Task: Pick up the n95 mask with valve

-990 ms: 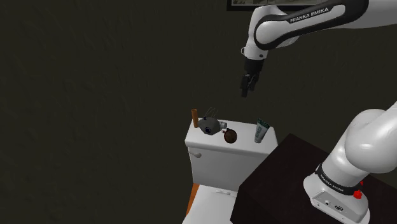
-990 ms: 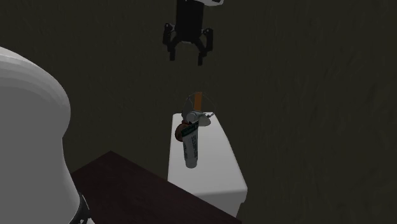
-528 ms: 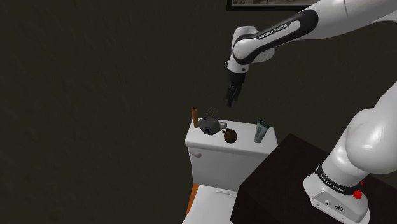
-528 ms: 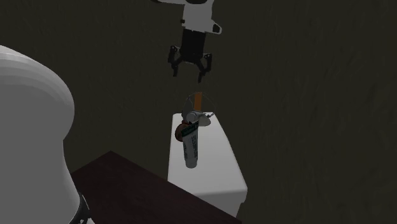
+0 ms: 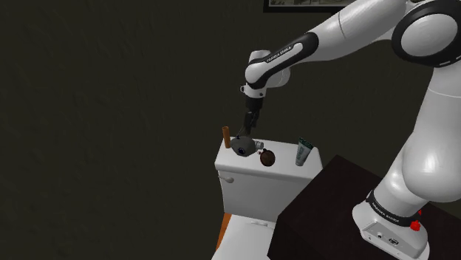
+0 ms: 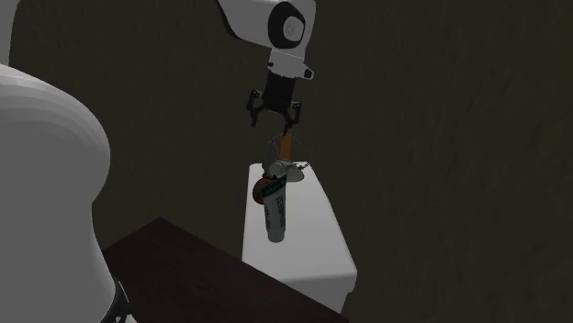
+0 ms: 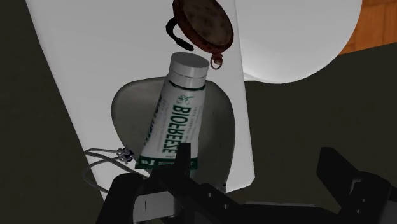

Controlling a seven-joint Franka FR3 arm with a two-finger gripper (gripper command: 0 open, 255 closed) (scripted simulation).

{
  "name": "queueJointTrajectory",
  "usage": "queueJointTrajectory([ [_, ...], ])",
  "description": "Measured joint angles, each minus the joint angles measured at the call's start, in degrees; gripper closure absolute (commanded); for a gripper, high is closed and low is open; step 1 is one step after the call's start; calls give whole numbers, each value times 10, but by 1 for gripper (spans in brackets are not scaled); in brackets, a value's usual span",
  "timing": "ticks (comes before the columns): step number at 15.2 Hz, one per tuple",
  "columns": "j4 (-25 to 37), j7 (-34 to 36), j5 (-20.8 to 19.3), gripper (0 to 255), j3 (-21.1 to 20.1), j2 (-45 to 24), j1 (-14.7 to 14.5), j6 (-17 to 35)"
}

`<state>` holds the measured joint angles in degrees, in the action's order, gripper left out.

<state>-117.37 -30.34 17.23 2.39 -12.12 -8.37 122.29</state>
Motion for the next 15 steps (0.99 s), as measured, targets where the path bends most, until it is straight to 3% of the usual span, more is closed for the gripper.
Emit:
queueJointTrajectory([
  [8,-8,-24,17,0,-6,-44,0,48],
  [9,-9,-25,17,255,-6,-45,0,50],
  [15,-10,-26,18,255,-7,-47,0,53],
])
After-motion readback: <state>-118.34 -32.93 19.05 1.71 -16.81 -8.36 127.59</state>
